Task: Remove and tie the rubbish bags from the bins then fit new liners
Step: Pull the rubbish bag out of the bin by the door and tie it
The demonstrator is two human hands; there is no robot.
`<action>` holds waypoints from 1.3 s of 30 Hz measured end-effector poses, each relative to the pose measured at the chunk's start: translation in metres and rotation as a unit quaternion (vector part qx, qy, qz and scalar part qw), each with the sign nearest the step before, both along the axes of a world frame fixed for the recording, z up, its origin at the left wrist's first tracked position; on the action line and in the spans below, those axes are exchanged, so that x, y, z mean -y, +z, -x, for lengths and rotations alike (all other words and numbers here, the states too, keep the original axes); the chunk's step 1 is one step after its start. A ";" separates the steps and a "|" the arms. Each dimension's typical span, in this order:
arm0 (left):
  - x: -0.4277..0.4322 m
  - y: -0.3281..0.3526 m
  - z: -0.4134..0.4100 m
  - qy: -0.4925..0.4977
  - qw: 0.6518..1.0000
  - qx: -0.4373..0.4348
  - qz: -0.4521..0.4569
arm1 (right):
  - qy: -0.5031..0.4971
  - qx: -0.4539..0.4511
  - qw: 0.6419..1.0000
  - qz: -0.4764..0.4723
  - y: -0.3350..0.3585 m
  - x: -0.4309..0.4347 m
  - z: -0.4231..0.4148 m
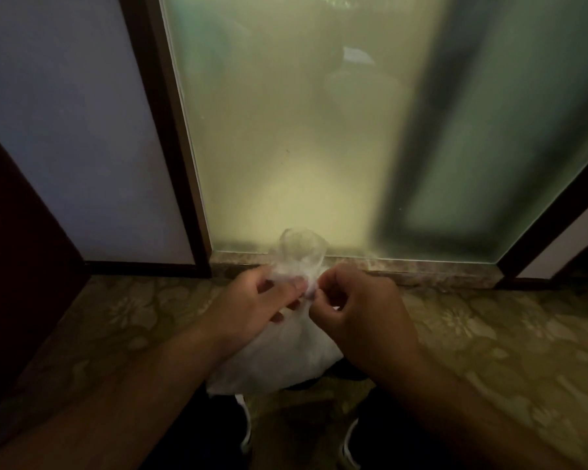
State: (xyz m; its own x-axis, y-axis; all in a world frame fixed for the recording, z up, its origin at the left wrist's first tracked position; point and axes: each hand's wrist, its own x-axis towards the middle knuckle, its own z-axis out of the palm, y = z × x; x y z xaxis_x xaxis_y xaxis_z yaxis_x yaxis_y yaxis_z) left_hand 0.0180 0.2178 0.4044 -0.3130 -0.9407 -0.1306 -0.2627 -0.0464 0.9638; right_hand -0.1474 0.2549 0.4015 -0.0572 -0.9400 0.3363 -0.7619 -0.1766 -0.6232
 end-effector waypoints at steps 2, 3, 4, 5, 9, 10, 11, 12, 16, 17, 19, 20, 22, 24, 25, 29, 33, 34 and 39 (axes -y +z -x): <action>-0.001 -0.002 0.001 0.017 0.999 0.036 0.014 | 0.019 -0.035 0.999 0.030 -0.002 -0.002 -0.003; -0.001 -0.001 0.001 0.028 0.998 0.047 0.027 | 0.021 -0.041 0.998 0.037 -0.003 -0.003 -0.004; 0.000 -0.002 0.001 0.032 0.998 0.048 0.038 | 0.021 -0.038 0.998 0.040 -0.004 -0.003 -0.005; 0.000 -0.001 0.001 0.031 0.997 0.048 0.044 | 0.020 -0.033 0.999 0.038 -0.005 -0.004 -0.006; 0.001 -0.003 -0.001 0.020 0.995 0.067 0.073 | 0.015 -0.011 0.999 0.040 -0.005 -0.007 -0.007; 0.001 -0.004 -0.001 0.021 0.995 0.054 0.078 | 0.015 0.004 0.999 0.038 -0.005 -0.008 -0.008; 0.001 -0.004 0.000 0.024 0.996 0.039 0.080 | 0.015 0.024 0.999 0.036 -0.004 -0.008 -0.008; 0.001 -0.005 0.000 0.029 0.996 0.025 0.084 | 0.012 0.048 0.998 0.037 -0.004 -0.009 -0.010; 0.002 -0.004 0.001 0.043 0.994 -0.010 0.102 | -0.001 0.140 0.990 0.017 -0.002 -0.007 -0.009; 0.002 -0.002 0.001 0.038 0.993 -0.012 0.108 | 0.015 0.146 0.989 -0.003 0.001 -0.006 -0.007; 0.002 -0.002 -0.001 0.030 0.992 -0.009 0.118 | 0.056 0.135 0.988 -0.056 0.005 -0.003 -0.001; 0.003 -0.002 -0.002 0.025 0.992 -0.003 0.123 | 0.071 0.118 0.988 -0.070 0.007 -0.002 0.002; 0.005 -0.003 -0.004 0.007 0.992 0.009 0.128 | 0.084 0.058 0.992 -0.067 0.011 0.002 0.007; 0.007 -0.004 -0.005 -0.013 0.992 0.009 0.128 | 0.099 -0.056 0.992 -0.057 0.013 0.004 0.009; 0.008 -0.005 -0.006 -0.021 0.992 0.010 0.128 | 0.105 -0.120 0.986 -0.056 0.014 0.005 0.008; 0.007 -0.013 -0.007 0.002 0.995 0.000 0.096 | 0.093 -0.188 0.976 -0.054 0.014 0.008 0.009; 0.005 -0.021 -0.014 -0.009 0.997 -0.049 0.063 | 0.079 -0.032 0.993 -0.085 0.012 0.011 0.019; 0.005 -0.023 -0.016 -0.038 0.996 0.006 0.080 | 0.086 -0.008 0.992 -0.092 0.013 0.011 0.020; 0.005 -0.021 -0.005 -0.040 0.981 0.094 0.166 | 0.120 0.052 0.987 -0.097 0.019 0.011 0.018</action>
